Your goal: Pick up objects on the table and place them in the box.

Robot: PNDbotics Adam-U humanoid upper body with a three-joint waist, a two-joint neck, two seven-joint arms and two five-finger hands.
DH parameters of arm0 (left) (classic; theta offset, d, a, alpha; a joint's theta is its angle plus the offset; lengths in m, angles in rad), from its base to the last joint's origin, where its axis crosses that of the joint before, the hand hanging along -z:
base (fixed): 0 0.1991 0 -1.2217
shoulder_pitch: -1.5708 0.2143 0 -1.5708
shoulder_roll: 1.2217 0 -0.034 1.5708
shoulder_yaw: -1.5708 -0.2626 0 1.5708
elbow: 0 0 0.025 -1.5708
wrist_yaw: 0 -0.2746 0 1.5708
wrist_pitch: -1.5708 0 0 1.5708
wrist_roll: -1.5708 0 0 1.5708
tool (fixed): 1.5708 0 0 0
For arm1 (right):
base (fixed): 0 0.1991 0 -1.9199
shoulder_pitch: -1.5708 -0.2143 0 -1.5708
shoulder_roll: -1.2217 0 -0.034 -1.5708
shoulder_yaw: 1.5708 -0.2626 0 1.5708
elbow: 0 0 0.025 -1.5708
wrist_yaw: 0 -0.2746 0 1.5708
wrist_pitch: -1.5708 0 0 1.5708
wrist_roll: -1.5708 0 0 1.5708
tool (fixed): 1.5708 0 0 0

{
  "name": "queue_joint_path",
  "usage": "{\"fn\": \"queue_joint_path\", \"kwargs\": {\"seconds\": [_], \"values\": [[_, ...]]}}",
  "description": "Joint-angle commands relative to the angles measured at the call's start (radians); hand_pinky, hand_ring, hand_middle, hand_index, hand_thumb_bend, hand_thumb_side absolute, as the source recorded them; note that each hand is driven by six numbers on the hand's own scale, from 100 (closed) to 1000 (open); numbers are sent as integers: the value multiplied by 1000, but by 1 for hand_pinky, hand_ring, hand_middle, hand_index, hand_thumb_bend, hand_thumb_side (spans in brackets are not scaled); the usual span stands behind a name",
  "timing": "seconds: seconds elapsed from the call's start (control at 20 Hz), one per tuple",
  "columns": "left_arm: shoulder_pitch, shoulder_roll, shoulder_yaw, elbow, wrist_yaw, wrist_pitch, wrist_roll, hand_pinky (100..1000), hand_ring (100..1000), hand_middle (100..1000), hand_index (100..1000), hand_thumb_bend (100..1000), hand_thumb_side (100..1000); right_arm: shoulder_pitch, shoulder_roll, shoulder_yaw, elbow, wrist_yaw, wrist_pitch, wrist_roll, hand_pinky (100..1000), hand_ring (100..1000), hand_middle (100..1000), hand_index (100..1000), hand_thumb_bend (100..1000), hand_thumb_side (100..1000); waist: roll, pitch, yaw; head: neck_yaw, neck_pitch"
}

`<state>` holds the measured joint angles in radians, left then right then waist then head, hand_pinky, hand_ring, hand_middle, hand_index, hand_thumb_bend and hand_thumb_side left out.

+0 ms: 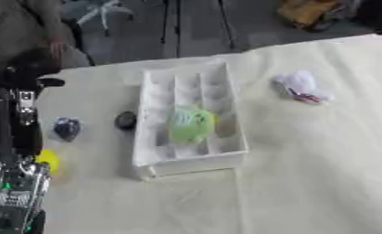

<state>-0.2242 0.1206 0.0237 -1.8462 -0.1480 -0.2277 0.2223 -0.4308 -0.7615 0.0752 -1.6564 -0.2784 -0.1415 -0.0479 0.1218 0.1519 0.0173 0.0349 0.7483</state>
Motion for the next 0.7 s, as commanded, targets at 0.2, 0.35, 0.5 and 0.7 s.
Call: {"fn": "queue_joint_path", "kwargs": {"seconds": [0.2,0.35,0.5,0.7], "values": [[-25,6,5,-21,-3,-2,-4,593,667,755,762,612,850,-26,-56,0,39,42,8,38,682,614,650,852,456,582,-17,19,18,11,12],[-29,6,1,-21,-2,-2,-9,593,667,755,762,613,850,-40,-78,4,84,68,8,75,685,616,655,858,464,578,-23,26,29,2,8],[-32,10,-4,-20,1,-2,-15,593,666,756,762,613,852,-62,-104,11,149,116,4,130,703,642,686,888,496,571,-28,34,39,-10,0],[-39,15,-10,-19,5,-3,-23,592,667,755,763,589,832,-111,-133,20,249,231,-19,223,734,692,735,922,436,516,-35,46,47,-32,-13]]}}
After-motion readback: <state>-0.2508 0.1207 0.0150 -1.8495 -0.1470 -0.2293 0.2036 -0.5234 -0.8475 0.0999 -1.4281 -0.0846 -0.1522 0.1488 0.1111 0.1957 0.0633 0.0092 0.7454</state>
